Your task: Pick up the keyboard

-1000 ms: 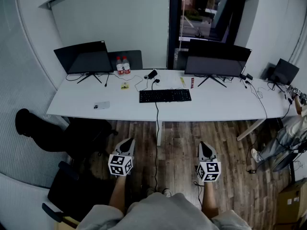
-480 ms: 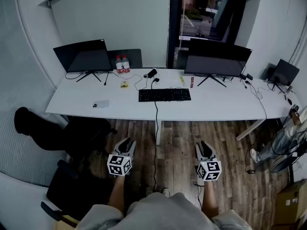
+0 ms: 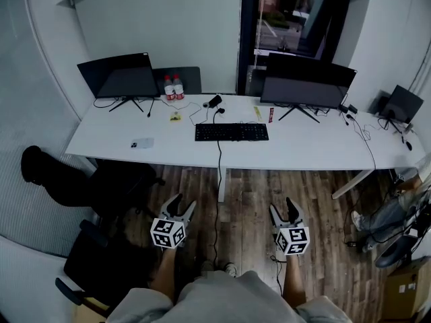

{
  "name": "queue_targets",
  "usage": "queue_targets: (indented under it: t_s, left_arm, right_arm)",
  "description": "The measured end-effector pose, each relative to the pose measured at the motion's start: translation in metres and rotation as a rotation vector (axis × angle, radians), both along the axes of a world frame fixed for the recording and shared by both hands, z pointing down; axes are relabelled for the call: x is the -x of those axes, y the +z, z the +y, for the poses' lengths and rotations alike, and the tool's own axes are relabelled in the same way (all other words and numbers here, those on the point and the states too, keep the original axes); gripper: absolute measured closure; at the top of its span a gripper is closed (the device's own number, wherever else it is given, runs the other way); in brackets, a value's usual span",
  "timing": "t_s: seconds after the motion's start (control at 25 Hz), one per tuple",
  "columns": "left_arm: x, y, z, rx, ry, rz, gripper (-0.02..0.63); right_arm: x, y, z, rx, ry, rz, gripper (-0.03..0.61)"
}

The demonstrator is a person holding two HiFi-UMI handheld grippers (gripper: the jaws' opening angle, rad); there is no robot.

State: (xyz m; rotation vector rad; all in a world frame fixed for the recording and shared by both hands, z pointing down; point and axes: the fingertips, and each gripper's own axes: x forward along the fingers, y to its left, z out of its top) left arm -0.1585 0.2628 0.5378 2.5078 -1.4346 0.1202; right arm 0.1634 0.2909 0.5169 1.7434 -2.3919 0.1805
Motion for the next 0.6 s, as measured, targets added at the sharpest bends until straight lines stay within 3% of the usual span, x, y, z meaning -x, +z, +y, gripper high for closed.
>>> queue_targets:
  t_s: [0.6]
  left_arm:
    - [-0.04,-0.001,0.006,0.0,0.005,-0.033,0.399]
  right_arm:
    - [-0.03,0.01,0.008,-0.001,-0.012,-0.035,0.347]
